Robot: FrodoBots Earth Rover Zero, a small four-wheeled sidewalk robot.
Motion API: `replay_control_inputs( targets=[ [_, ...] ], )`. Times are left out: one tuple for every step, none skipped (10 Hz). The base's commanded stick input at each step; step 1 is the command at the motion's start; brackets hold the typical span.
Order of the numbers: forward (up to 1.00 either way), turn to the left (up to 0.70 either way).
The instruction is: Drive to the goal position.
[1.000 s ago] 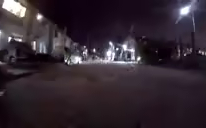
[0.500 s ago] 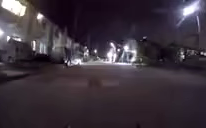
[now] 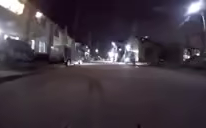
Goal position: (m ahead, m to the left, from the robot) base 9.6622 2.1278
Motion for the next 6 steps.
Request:
replay_control_inputs(
  targets=[
    [0.85,0.00],
    [0.85,0.00],
    [0.85,0.00],
    [0.85,0.00],
    [0.85,0.00],
    [0.85,0.00]
  ],
)
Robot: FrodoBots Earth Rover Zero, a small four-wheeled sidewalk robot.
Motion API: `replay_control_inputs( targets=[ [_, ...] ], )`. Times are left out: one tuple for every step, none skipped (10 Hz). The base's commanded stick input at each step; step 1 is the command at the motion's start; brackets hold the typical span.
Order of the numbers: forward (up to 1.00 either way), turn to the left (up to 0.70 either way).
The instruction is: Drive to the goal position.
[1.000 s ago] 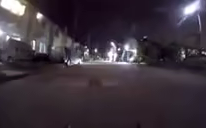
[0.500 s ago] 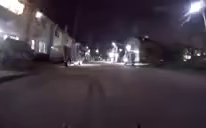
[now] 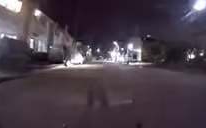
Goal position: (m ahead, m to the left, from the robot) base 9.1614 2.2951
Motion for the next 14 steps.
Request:
replay_control_inputs(
  targets=[
    [0.85,0.00],
    [0.85,0.00],
    [0.85,0.00],
    [0.85,0.00],
    [0.85,0.00],
    [0.85,0.00],
    [0.85,0.00],
    [0.39,0.00],
    [0.00,0.00],
    [0.00,0.00],
    [0.00,0.00],
    [0.00,0.00],
    [0.00,0.00],
    [0.00,0.00]
  ],
)
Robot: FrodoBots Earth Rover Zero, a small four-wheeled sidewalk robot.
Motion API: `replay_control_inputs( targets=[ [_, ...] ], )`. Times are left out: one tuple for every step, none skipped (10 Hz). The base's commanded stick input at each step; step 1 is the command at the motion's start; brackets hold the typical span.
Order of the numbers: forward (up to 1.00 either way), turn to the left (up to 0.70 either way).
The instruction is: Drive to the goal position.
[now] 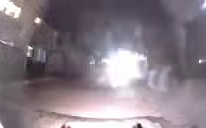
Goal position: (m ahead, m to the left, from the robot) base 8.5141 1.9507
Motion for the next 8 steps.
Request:
replay_control_inputs(
  targets=[
    [0.00,0.00],
    [0.00,0.00],
    [0.04,0.00],
    [0.17,0.00],
    [0.61,0.00],
    [0.85,0.00],
    [0.85,0.00],
    [0.85,0.00]
  ],
)
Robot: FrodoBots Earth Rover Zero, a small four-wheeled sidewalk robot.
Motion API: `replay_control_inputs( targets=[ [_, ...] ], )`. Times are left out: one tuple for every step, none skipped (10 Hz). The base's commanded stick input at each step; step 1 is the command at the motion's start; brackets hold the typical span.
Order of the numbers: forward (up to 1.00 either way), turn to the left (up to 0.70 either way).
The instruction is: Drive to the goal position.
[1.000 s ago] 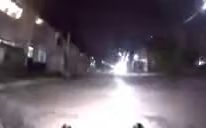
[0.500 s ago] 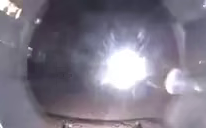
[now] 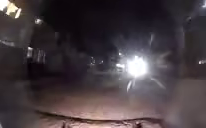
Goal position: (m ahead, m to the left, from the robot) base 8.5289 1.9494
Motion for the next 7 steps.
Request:
replay_control_inputs(
  targets=[
    [0.85,0.00],
    [0.85,0.00],
    [0.85,0.00],
    [0.85,0.00],
    [0.85,0.00],
    [0.85,0.00],
    [0.85,0.00]
  ],
)
